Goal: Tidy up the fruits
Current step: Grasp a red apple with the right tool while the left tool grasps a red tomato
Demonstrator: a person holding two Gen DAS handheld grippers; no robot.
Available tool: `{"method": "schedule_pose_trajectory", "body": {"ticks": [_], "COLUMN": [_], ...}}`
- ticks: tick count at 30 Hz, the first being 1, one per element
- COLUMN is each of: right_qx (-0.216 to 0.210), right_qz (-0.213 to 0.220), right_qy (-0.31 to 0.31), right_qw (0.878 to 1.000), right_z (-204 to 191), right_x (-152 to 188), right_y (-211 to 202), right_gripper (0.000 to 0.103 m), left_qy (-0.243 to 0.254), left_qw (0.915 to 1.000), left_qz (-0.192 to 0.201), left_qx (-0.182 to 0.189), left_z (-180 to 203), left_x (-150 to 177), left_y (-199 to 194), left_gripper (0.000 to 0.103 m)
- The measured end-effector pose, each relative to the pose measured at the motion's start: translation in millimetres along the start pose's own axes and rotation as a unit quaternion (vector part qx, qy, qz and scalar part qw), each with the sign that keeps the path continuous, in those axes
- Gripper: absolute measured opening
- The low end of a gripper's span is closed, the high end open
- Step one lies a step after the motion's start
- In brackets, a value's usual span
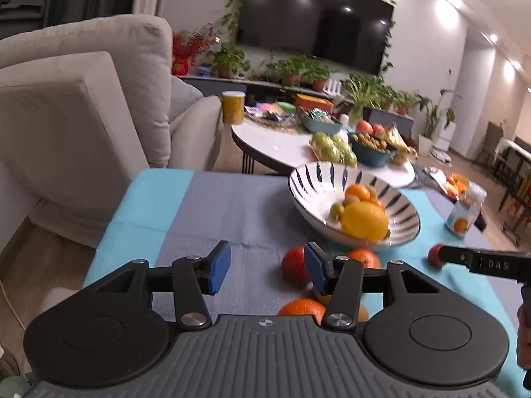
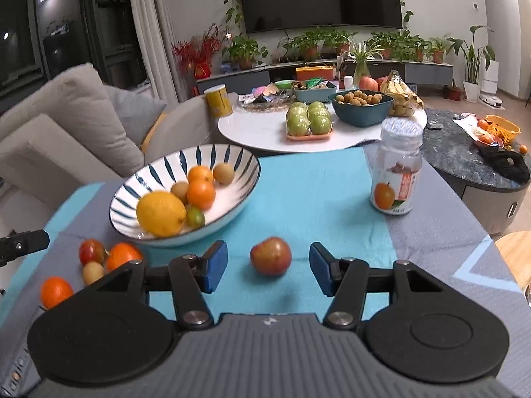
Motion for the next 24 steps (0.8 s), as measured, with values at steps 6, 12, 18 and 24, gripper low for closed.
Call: {"method": "schedule_pose_trajectory", "body": {"ticks": [6, 12, 18, 24], "right_qx": [0.015, 0.007, 0.003, -0.004], "right_qz": [-0.007, -0.012, -0.009, -0.012], "right_qy": [0.016, -0.003, -0.006, 0.001], "right_qw": [1.000, 1.000, 1.000, 1.000], "right_z": [6, 0, -3, -4], "right_x": [5, 10, 12, 11], "right_y": [8, 12, 10, 9], "right_gripper": [0.061, 0.061, 0.061, 0.061], "left_qy": [0.017, 0.034, 0.043, 0.057], "left_qw": [0.9995, 0.9987, 0.9977, 0.9961], "left_qz": [-0.017, -0.030, -0.038, -0.049], "left_qx": [0.021, 0.023, 0.036, 0.047], "left_z": [6, 10, 14, 23], "left_x": [4, 4, 2, 6], "left_y": [15, 30, 36, 41], "left_gripper": [0.046, 0.046, 0.046, 0.045]}}
Point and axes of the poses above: each gripper's, at about its wrist camera, not at the fingertips, and y roughly the way its jaws point, z to its right, x to its underside, the point moved 10 cm from there along y, roughly the way its jaws point, and after that the axes turned 2 degrees about -z, right-handed, at the moved point
